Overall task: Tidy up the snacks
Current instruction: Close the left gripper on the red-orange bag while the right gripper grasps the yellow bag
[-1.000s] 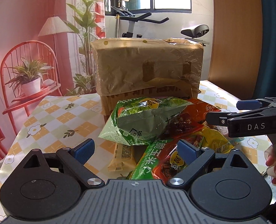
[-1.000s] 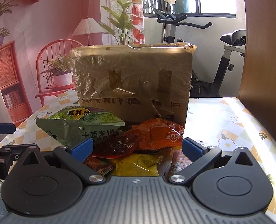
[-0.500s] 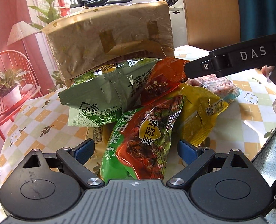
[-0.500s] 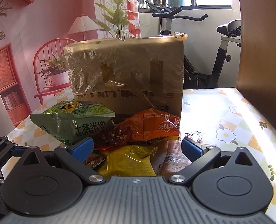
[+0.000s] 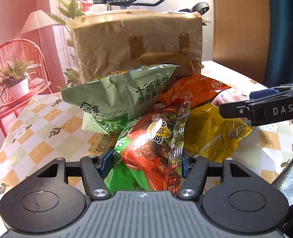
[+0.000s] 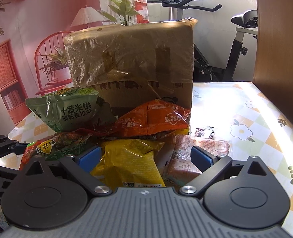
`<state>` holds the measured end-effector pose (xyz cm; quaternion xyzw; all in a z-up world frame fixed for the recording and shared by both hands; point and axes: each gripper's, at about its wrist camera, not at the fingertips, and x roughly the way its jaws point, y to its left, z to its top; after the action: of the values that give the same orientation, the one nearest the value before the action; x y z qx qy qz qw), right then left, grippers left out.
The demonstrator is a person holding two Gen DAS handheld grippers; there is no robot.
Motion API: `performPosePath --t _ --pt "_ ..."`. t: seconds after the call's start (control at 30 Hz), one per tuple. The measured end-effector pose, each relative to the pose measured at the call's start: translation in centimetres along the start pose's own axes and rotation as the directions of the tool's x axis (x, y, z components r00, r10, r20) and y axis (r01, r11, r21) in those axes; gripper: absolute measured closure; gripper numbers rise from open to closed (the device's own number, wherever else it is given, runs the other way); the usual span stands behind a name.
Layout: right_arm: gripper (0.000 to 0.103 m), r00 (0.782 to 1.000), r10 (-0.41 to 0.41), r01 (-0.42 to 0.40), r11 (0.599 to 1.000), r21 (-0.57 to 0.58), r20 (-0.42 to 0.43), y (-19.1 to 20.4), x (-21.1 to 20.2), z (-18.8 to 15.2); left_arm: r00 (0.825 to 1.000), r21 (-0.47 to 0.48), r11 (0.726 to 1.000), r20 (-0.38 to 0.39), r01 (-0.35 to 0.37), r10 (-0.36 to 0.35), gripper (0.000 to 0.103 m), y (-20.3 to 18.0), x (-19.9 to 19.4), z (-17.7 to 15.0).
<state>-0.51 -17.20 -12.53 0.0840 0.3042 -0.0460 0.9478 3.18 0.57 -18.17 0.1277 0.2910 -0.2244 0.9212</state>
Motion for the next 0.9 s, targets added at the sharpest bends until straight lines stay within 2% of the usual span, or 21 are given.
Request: performPosePath --t 0.17,0.37,0.5,0.57,0.6,0.73,0.9 --pt "0.007 0.999 0.031 -0.032 0.999 -0.014 -0.042 0.6 1.6 0.1 0.999 -0.066 0.998 0.047 0.016 -0.013 0.038 1.0 -1.4 0.3" --pt "0.009 0.993 0.074 -0.073 0.997 0.018 -0.091 1.2 3.9 0.7 0.998 -0.119 0.993 0.061 0.003 0.004 0.038 1.8 -1.2 0.4" --pt "0.009 0.988 0.074 -0.069 0.997 0.044 -0.132 1.5 5.4 0.7 0.997 -0.135 0.991 0.071 0.002 0.008 0.038 1.3 -2.2 0.1" --pt "0.012 0.983 0.070 -0.061 0.996 0.058 -0.169 1.7 6.2 0.5 0.997 -0.135 0.991 0.073 0.002 0.008 0.038 1.3 -2.6 -0.3" --pt "0.018 0.981 0.077 -0.067 0.996 0.065 -0.179 1.7 6.4 0.4 0.997 -0.134 0.991 0.073 0.003 0.007 0.038 1.2 -2.7 -0.2" --pt "0.029 0.977 0.108 -0.096 0.993 0.074 -0.183 1.7 5.6 0.0 0.997 -0.137 0.990 0.078 0.012 -0.001 0.038 1.4 -3.0 -0.3" --pt "0.031 0.977 0.128 -0.118 0.990 0.072 -0.168 1.6 3.5 -0.4 0.996 -0.125 0.992 0.085 0.030 -0.019 0.038 0.9 -3.4 -0.2"
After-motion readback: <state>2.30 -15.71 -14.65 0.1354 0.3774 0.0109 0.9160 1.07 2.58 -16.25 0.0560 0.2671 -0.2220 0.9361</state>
